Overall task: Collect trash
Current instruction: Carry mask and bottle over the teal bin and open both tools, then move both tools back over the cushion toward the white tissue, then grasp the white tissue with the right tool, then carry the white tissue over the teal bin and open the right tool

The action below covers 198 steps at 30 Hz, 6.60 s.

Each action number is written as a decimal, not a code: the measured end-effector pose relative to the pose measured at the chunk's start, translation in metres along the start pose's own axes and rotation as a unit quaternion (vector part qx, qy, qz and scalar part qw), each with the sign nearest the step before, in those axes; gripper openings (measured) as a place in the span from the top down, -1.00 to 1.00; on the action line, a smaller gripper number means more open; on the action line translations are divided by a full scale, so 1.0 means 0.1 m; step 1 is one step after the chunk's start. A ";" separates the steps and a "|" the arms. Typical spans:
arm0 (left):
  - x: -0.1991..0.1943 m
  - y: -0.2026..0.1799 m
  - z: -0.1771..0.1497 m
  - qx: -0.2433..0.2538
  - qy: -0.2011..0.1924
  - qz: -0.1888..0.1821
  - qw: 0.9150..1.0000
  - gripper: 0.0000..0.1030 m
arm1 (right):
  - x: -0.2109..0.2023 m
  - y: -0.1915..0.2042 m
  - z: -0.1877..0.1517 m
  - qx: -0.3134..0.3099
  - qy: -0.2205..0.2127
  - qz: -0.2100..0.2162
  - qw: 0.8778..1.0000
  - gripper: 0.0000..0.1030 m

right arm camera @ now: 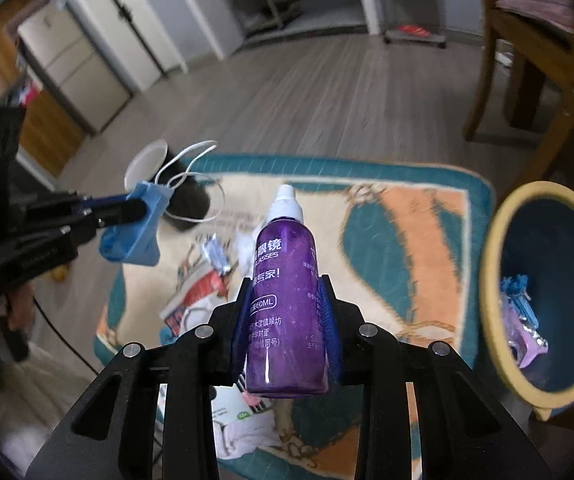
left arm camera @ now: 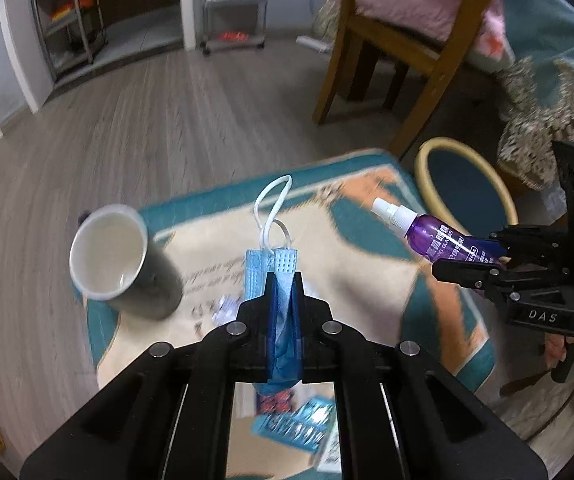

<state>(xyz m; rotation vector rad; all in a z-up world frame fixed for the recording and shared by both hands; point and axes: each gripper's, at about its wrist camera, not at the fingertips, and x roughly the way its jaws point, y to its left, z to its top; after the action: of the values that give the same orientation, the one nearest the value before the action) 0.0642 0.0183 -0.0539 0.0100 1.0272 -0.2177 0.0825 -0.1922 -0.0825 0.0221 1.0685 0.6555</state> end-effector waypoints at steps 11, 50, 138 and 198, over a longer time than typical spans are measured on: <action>0.20 -0.58 0.29 0.026 -0.013 -0.056 0.998 0.88 | -0.40 -0.68 -0.09 0.070 -0.032 -0.018 0.997 0.36; 0.55 -1.56 0.61 0.053 -0.102 -0.132 0.984 -0.60 | -0.74 -1.85 -0.24 0.226 -0.095 -0.158 0.957 -0.77; 1.56 0.46 -0.28 -0.066 0.224 0.063 0.970 -0.44 | 0.51 -0.28 0.14 0.092 -0.018 -0.026 0.995 0.89; 1.32 -2.46 0.57 0.168 -0.041 -0.117 0.978 -0.70 | -1.23 -2.09 -0.44 0.220 -0.128 -0.193 0.948 -0.41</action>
<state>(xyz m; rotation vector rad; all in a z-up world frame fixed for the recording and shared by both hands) 0.1330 -0.2517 -0.1135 0.1866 0.8983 -0.5999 0.1094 -0.4367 -0.0733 0.2711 0.9135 0.0480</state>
